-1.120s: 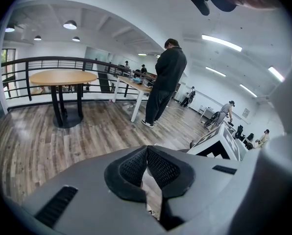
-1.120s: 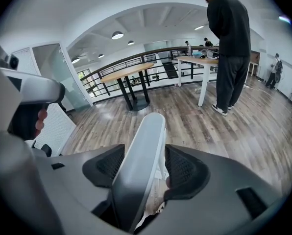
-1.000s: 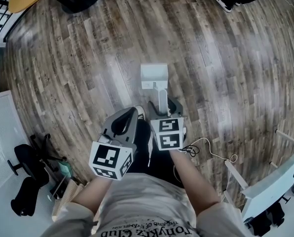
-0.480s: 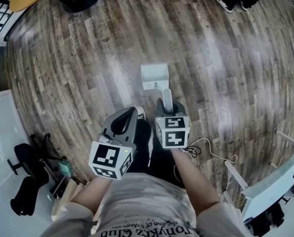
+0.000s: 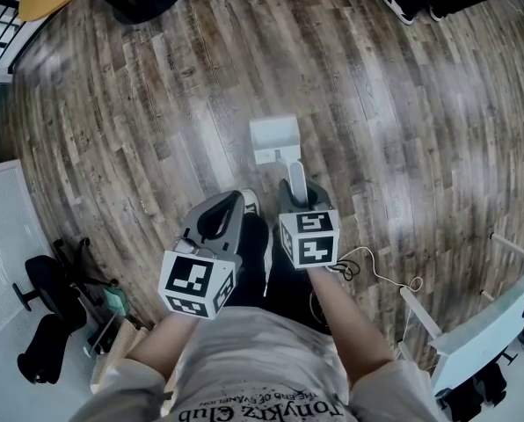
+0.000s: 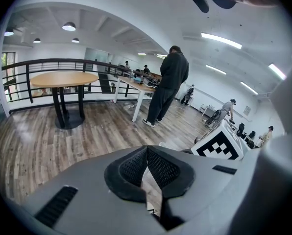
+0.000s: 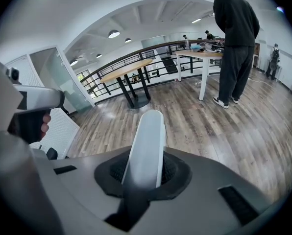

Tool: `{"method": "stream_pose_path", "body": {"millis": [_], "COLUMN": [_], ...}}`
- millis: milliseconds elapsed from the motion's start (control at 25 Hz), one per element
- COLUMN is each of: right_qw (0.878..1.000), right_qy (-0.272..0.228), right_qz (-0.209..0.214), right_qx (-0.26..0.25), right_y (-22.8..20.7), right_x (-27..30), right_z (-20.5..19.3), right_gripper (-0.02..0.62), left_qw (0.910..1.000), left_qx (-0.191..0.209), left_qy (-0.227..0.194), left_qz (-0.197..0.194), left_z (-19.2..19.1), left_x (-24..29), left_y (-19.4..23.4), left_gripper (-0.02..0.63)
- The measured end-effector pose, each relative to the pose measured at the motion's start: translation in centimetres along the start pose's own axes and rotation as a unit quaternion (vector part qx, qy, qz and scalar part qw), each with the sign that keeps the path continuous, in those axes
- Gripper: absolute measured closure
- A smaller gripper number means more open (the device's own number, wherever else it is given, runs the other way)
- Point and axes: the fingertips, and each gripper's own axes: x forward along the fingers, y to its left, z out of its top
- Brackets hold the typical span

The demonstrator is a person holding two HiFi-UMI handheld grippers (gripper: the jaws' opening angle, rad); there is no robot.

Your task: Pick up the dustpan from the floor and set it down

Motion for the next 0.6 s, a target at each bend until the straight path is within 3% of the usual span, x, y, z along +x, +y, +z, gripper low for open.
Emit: {"method": "stream_pose_path", "body": {"millis": [600], "right_qw": [0.999], "right_qy": [0.011], "right_qz": [0.034], "right_qx": [-0.019], "right_y": [2.0], "right_x": [-4.1], "right_z": [1.3], "right_gripper": [0.528], "left_qw": [0.9996], "left_qx": [0.018], "left_qy": [-0.021], "left_qz": [-0.004], "left_z": [1.5], "left_x": [-1.5], "left_y": [-1.3], "left_gripper": [0.583]}}
